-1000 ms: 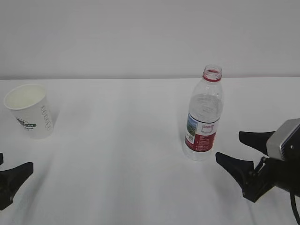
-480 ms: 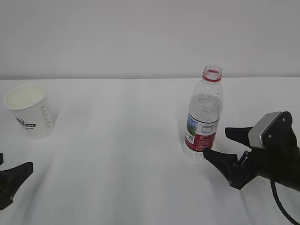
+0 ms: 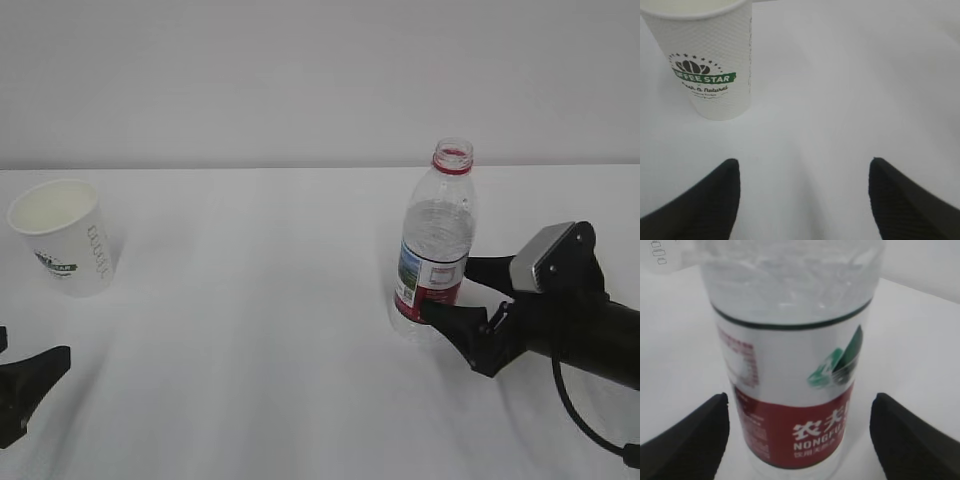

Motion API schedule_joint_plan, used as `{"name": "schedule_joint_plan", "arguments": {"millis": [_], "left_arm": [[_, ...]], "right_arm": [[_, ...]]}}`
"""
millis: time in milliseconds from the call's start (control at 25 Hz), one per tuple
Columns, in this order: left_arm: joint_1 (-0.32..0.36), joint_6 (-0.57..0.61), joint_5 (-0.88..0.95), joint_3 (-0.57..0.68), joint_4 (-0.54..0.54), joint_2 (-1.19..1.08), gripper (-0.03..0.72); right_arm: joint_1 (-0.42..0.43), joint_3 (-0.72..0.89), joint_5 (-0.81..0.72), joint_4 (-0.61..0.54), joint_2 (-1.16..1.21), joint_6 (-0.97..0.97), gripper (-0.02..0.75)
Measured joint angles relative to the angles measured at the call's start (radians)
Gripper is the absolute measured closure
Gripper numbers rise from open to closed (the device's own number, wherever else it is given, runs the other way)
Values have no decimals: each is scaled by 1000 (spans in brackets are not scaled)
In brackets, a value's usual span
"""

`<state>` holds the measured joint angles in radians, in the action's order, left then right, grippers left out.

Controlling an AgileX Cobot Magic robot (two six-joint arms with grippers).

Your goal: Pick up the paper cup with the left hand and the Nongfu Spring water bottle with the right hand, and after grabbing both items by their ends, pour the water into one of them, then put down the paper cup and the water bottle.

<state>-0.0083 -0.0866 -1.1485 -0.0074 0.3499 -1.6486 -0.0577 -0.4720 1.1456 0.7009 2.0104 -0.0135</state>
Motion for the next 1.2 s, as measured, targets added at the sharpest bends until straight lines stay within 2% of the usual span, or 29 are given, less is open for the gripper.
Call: {"name": "schedule_joint_plan", "arguments": {"millis": [400,720,1040,1200], "left_arm": [[0,0,0,0,-2,0,110],[0,0,0,0,-6,0,111],[0,0,0,0,-6,0,112],[0,0,-2,0,-6,0,123]], "right_arm": [[-2,-137,0,80,91,-101,66],[-45,-251,0,92,164,-139,71],[-58,-262,0,93,171,-151,188],[-58,-263,0,93,171,-171,200]]}}
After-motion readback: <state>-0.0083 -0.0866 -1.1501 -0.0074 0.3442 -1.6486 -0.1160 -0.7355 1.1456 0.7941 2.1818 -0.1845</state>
